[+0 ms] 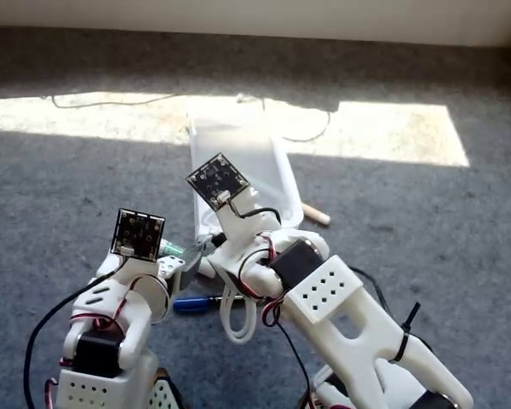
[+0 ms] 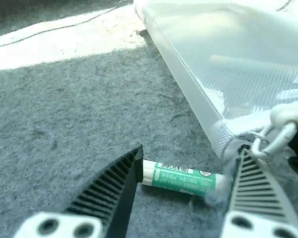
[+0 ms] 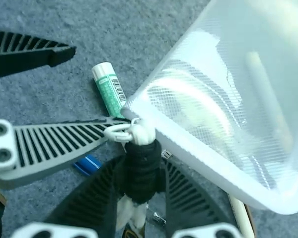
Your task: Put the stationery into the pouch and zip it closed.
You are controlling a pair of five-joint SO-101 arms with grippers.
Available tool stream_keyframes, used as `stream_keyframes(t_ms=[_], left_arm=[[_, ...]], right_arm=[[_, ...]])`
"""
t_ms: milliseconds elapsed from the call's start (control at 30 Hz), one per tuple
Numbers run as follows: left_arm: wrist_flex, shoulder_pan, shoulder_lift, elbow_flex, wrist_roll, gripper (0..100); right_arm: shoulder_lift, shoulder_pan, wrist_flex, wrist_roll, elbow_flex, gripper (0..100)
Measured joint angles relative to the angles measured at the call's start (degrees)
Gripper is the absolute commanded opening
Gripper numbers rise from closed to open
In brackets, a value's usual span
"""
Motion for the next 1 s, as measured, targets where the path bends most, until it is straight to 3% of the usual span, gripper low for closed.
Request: stream_keyframes(t_ms=[267, 733, 1000], left_arm=[[3.3, 0.4, 0.0, -1.0, 0.0, 28], [-7.6, 0.3, 0.0, 3.4, 0.0, 28], [-12.0, 0.5, 0.0, 7.5, 0.0, 19]], right_arm=[[0.0, 0.0, 0.0, 0.0, 0.0, 0.5], [0.0, 0.0, 1.4, -0.1, 0.0, 0.5], [0.0, 0.0, 2.8, -0.1, 0.0, 0.5]])
